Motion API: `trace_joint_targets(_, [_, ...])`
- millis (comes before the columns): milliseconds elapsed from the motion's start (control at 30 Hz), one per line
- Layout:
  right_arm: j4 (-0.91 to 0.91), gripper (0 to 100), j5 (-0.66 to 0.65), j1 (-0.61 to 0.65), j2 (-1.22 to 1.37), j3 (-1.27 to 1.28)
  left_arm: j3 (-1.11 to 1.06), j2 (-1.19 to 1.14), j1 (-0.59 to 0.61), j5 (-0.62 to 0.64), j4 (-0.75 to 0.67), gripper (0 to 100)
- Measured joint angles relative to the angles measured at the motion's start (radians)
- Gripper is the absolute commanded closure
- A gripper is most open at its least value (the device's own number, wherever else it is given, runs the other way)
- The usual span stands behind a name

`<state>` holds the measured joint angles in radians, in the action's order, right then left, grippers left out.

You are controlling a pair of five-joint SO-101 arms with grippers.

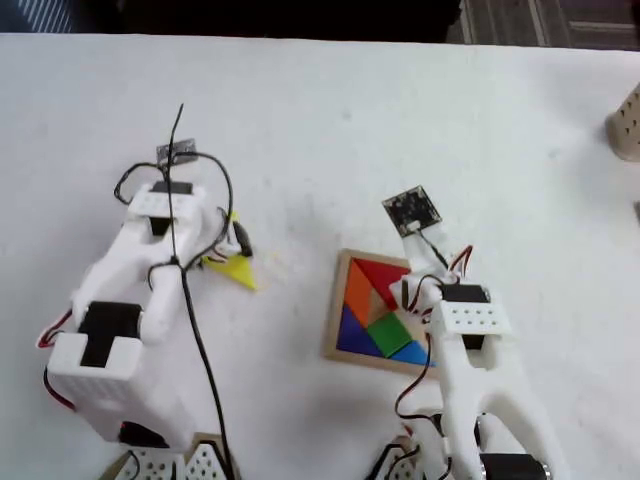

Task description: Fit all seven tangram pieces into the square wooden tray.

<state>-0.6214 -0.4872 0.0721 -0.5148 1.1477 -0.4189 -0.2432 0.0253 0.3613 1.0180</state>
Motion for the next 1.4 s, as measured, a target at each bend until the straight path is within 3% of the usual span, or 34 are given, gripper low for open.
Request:
trace_joint_targets(133, [0.0,97.8,0.0,0.0,0.0,0.0,0.002,0.009,0.0,-0.009,-0.002,83])
trace_joint_targets(233, [0.0,97.8,0.0,0.0,0.0,0.0,0.002,0.069,-0.003,-0.083,-0.006,87])
trace_joint_targets(333, [0.0,97.8,0.0,0.0,0.0,0.0,0.002,0.101,-0.008,-0.138,-0.009,87])
trace_joint_targets(733, [0.0,97.8,0.0,0.0,0.0,0.0,0.002,0.109,-0.012,-0.153,-0.009,87])
trace_joint_targets(1400, [0.0,97.8,0.0,0.0,0.0,0.0,0.043,0.187,-0.299,-0.153,0.063,87])
